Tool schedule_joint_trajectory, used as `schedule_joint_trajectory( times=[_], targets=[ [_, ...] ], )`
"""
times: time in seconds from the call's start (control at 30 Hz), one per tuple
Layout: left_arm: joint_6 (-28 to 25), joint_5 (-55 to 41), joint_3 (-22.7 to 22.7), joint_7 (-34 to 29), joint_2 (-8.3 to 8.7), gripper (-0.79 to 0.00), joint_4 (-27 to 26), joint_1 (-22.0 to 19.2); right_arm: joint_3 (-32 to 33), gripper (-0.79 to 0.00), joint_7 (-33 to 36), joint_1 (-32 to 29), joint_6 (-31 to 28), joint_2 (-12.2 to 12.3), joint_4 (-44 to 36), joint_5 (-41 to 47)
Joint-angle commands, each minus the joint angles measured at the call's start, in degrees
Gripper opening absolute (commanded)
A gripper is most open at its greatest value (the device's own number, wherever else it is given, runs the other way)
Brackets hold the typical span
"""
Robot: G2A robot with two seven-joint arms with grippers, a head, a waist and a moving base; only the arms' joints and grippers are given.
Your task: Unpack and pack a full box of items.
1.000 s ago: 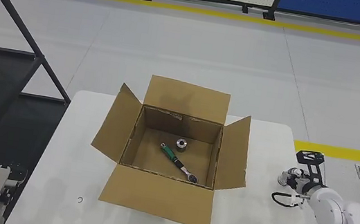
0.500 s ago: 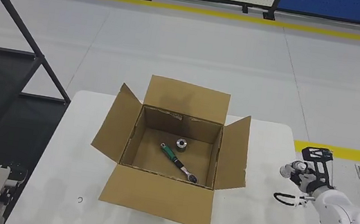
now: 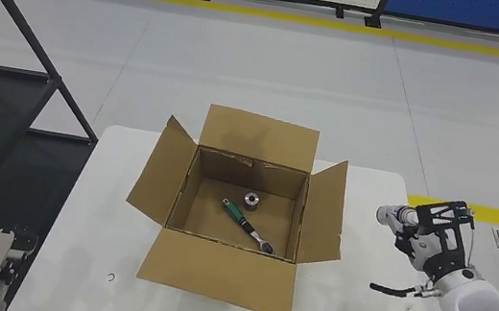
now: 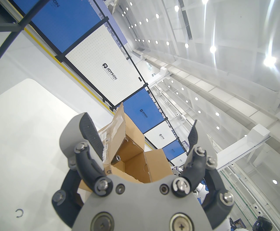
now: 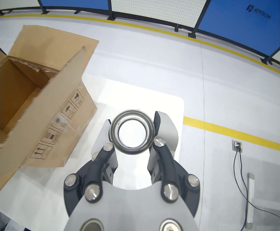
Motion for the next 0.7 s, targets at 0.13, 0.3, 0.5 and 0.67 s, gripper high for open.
schedule_joint_trajectory(
  times=[0.13,0.3,0.5,0.67],
  targets=[
    [0.00,0.00,0.00,0.00,0.00,0.000,0.00,0.00,-0.75,-0.785,-0.39,-3.43,1.15,-0.05,-7.10,0.73],
    [0.00,0.00,0.00,0.00,0.00,0.000,0.00,0.00,-0.75,-0.785,-0.39,-3.43,1.15,-0.05,-7.10,0.73],
    [0.00,0.00,0.00,0.00,0.00,0.000,0.00,0.00,-0.75,-0.785,-0.39,-3.43,1.15,-0.05,-7.10,0.73],
    [0.00,0.00,0.00,0.00,0.00,0.000,0.00,0.00,-1.33,-0.785,-3.76,-4.16,0.20,-0.04,-8.06,0.67]
  ],
)
